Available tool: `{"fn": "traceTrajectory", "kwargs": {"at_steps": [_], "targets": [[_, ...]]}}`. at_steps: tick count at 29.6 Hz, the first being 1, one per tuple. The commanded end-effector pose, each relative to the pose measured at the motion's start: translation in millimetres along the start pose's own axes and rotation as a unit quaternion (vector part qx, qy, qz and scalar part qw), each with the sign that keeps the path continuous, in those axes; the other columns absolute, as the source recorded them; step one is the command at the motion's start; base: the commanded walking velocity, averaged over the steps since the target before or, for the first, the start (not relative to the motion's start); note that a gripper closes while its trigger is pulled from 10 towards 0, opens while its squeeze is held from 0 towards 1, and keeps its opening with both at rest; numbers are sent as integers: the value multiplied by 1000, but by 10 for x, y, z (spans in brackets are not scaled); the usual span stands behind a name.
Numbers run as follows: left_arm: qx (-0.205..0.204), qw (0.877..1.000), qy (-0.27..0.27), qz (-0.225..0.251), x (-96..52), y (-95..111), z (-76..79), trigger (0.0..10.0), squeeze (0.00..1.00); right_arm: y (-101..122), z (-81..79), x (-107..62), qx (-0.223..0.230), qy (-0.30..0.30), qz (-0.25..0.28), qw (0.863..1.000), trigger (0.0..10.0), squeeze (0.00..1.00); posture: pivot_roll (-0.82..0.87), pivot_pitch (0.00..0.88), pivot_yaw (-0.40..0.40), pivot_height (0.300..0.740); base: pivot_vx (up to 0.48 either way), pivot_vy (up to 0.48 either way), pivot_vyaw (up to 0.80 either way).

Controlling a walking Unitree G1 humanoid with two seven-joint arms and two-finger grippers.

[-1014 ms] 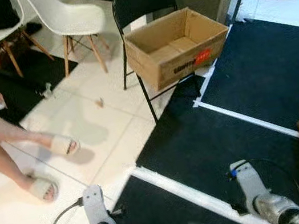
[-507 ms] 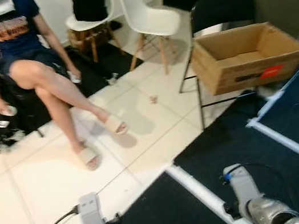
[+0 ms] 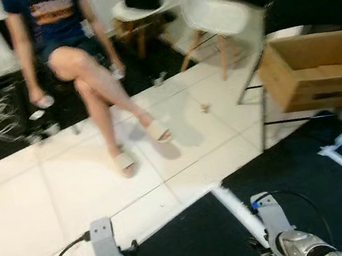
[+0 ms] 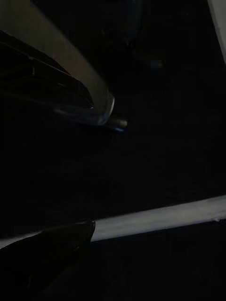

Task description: Picking trash to rubbish bin

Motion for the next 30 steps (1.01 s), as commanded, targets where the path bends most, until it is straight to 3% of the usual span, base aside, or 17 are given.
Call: {"fn": "traceTrajectory", "kwargs": {"at_steps": [1,5,17,30], "targets": [[3,1000,-4,-5,-7,-39,5,10000,0,7,-56,11,0,2,-1,1000,10000,0,24,82,-19,740,0,0,719],[1,1000,-6,-5,-7,-42,10,10000,0,12,-161,27,-2,7,-1,1000,10000,0,24,80,-19,740,0,0,719],[-3,1000,-9,-5,-8,-45,16,10000,0,31,-234,38,-2,10,0,1000,10000,0,23,84,-19,740,0,0,719],[-4,1000,-10,-4,-4,-34,21,10000,0,27,-198,33,0,7,-1,1000,10000,0,22,92,-17,740,0,0,719]]}}
Point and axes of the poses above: a point about 5 cm out from each wrist's last joint towards the gripper, its own x axis pointing out of the wrist towards the gripper, its own y axis along the axis of the wrist's last joint, z = x × y, the point moved 2 cm from there along x, pointing out of the wrist towards the gripper, and after that the axes turned 4 degrees about x, right-handed, at the moved point
